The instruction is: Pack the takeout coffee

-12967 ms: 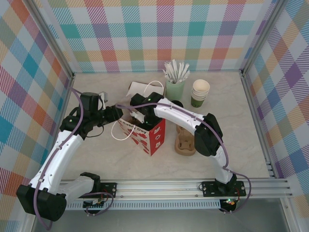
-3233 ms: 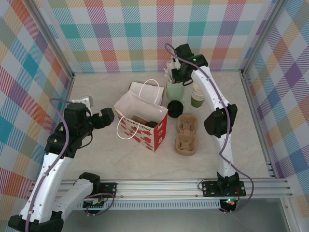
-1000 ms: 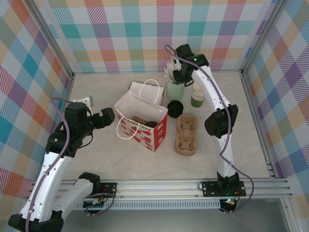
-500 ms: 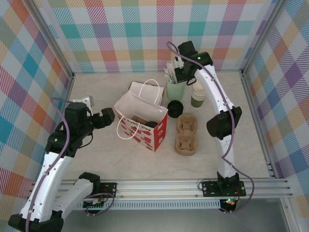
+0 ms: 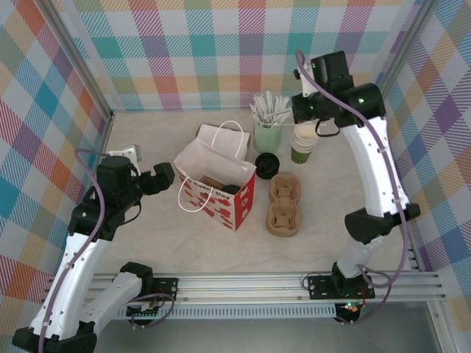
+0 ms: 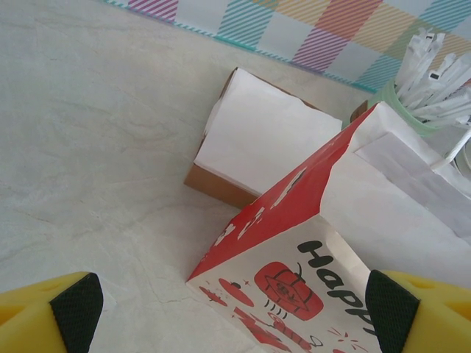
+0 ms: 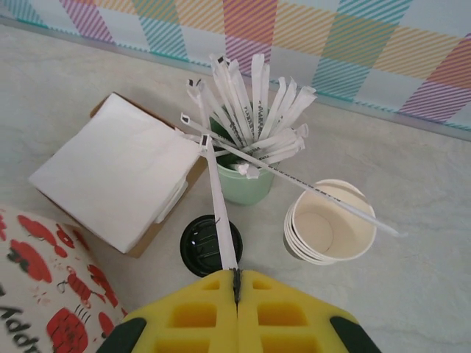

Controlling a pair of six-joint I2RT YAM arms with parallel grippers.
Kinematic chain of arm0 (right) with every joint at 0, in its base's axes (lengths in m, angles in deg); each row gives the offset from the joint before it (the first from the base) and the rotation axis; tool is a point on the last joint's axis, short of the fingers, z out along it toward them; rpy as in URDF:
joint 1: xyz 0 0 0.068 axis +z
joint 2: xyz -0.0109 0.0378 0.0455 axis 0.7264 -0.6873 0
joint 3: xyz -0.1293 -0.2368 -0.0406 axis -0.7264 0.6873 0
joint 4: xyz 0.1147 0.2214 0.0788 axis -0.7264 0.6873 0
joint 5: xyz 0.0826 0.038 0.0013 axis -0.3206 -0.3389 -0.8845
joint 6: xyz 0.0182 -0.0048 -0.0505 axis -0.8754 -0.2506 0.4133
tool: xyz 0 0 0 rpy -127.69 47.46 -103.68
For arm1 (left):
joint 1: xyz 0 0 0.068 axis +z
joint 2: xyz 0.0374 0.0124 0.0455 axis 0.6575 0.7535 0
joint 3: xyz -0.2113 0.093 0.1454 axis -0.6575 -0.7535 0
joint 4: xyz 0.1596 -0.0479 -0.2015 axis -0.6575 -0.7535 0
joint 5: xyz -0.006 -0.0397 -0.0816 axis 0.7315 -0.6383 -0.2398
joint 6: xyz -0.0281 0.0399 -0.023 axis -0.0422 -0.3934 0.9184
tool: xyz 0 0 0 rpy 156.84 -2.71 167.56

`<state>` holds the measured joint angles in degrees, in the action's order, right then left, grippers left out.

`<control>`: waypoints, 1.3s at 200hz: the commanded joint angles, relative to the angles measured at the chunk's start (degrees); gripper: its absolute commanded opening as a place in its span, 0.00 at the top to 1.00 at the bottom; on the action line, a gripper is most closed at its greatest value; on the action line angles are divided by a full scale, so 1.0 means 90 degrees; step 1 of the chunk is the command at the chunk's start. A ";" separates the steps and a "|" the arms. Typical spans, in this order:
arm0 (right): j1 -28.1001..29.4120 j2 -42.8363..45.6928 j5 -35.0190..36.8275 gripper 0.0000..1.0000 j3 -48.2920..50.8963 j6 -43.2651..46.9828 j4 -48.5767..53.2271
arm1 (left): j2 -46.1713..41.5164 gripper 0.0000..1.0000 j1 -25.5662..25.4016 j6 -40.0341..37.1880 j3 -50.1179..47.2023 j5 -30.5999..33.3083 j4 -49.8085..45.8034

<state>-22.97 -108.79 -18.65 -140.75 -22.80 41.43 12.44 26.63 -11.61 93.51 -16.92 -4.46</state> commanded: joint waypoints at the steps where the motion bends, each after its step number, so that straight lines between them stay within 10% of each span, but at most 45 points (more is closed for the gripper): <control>1: 0.0038 0.0101 -0.0070 0.93 0.0206 0.0093 -0.0251 | 0.0008 0.06 -0.0003 0.0012 0.0202 -0.0115 0.0170; 77: 0.0036 0.0892 -0.0417 0.93 -0.0164 -0.0169 0.0247 | -0.0035 0.06 -0.0005 -0.0044 0.0291 -0.0036 0.0112; 188: 0.0079 0.2699 -0.3691 0.95 0.1026 -0.0782 0.0495 | -0.0028 0.06 -0.0003 -0.0041 0.0320 0.0099 0.0169; 260: 0.1225 0.1550 -0.2481 0.95 0.0865 -0.0614 0.0579 | 0.0072 0.06 -0.0006 0.0331 0.0242 -0.0177 0.0207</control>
<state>-15.25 -91.04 -45.38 -129.27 -28.90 45.56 12.83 26.60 -10.60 94.42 -17.11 -4.51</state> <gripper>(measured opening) 0.062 0.941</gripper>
